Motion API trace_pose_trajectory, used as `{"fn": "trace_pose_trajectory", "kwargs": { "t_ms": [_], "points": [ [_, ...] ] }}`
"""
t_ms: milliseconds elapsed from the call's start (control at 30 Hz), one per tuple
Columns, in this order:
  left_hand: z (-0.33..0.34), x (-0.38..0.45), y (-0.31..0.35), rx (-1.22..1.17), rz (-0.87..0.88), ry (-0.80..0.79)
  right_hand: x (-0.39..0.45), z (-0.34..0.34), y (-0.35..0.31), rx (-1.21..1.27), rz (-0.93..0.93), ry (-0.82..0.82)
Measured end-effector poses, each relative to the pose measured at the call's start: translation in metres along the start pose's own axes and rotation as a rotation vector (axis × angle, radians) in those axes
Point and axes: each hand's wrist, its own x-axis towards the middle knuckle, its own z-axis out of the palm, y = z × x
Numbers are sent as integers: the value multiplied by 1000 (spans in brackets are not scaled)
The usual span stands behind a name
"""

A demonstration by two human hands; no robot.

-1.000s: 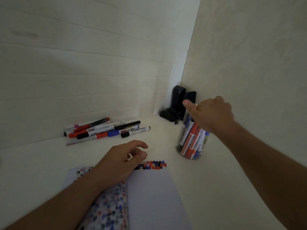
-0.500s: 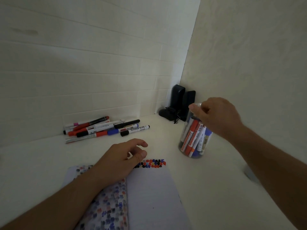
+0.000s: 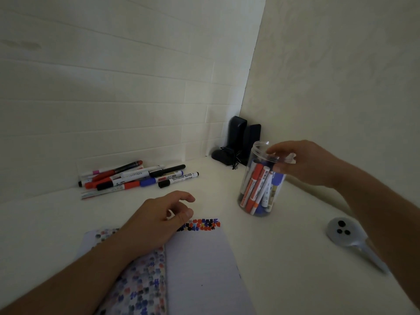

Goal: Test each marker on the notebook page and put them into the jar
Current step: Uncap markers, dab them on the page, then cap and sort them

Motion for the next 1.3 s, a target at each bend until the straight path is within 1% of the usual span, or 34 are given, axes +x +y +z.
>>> {"fn": "trace_pose_trajectory", "kwargs": {
  "t_ms": [167, 233, 367, 467, 533, 633, 700, 767, 833, 900, 1133, 1233, 1300],
  "points": [
    [0, 1, -2, -1, 0, -2, -1, -4, -12, -58, 16, 38],
    [0, 0, -2, 5, 1, -4, -3, -3, -16, -80, 42, 21],
    [1, 1, -1, 10, -1, -1, -1, 6, -27, -265, 31, -17],
    [0, 0, -1, 7, -2, -5, 4, 15, -33, -346, 69, 3],
    [-1, -1, -1, 7, -6, -2, 6, 20, -37, -346, 85, 19],
    [0, -1, -1, 10, -8, -3, 4, 18, -41, -280, 120, 22],
    [0, -1, -1, 8, -7, -4, 3, 19, -46, -293, 142, 35],
    [0, 0, 0, 10, -8, -5, 3, 26, -48, -329, 142, 109],
    [0, -1, 1, 15, -12, -11, 1, 32, -47, -283, 145, 179],
    [0, -1, 0, 14, -10, -14, -2, 33, -48, -233, 147, 197],
    [0, -1, 1, 16, 3, -12, 1, 32, -46, -275, 106, 103],
    [0, -2, 1, 12, 1, -8, 4, 21, -52, -302, 172, 0],
    [0, -2, 1, 18, 7, -7, 11, 14, -55, -385, 210, -83]
  ]
}}
